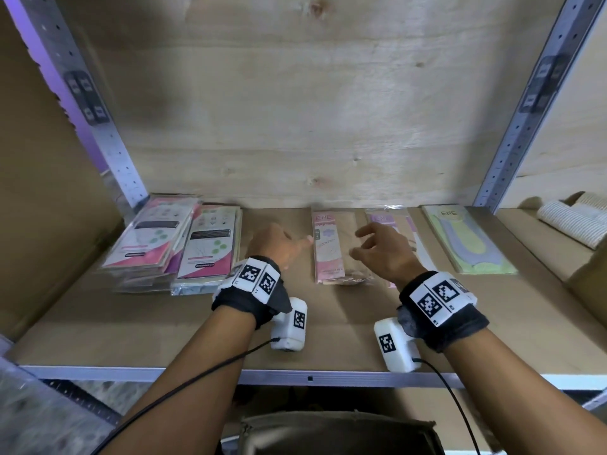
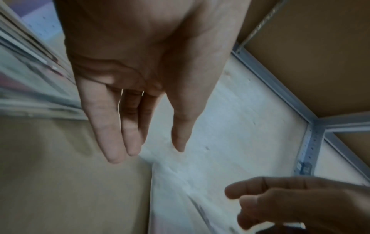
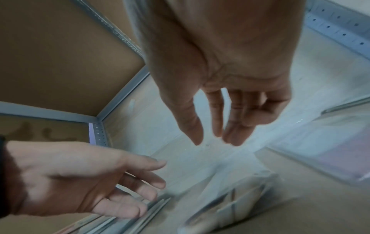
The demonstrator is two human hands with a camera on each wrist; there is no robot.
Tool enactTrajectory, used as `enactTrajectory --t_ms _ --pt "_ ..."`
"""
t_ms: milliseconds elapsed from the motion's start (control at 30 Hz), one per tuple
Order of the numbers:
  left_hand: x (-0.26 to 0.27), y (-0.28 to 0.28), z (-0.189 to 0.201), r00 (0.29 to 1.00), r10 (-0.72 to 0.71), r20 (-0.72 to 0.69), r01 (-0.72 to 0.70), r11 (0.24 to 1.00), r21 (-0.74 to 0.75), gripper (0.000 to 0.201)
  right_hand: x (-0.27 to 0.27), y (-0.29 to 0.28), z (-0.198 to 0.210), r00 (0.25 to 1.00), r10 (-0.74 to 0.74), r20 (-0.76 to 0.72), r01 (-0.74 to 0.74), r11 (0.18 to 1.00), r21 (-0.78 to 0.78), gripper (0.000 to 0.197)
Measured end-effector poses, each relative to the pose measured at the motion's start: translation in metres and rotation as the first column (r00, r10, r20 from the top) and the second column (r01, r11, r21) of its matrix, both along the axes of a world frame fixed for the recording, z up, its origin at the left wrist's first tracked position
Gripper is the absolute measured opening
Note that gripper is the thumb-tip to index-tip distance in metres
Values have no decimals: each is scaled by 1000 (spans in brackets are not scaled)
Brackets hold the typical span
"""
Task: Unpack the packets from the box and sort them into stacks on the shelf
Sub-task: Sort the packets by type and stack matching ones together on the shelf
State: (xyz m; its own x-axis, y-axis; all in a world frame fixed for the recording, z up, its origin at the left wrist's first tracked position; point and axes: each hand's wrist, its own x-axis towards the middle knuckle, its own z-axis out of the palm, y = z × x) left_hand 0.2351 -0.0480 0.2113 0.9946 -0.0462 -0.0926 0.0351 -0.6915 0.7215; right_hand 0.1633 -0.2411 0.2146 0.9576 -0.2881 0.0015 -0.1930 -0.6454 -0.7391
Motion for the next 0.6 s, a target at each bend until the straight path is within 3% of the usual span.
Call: enactTrajectory --t_ms 100,167,400,500,600 --pt "8 35 14 994 90 63 -87 995 -38 36 7 23 6 994 107 -18 -104 988 115 10" --pt "9 62 22 983 150 103 -143 987 -70 29 19 46 5 987 153 -53 -144 978 151 6" --pt "2 148 32 951 250 182 -233 966 -109 16 79 150 -5 933 318 -170 -254 914 316 10" --pt "2 176 29 938 234 255 -228 972 -52 16 102 189 -12 927 336 -169 -295 928 225 23" --pt "5 196 26 936 248 251 -230 968 -101 16 112 211 -18 919 340 -200 -316 938 141 41"
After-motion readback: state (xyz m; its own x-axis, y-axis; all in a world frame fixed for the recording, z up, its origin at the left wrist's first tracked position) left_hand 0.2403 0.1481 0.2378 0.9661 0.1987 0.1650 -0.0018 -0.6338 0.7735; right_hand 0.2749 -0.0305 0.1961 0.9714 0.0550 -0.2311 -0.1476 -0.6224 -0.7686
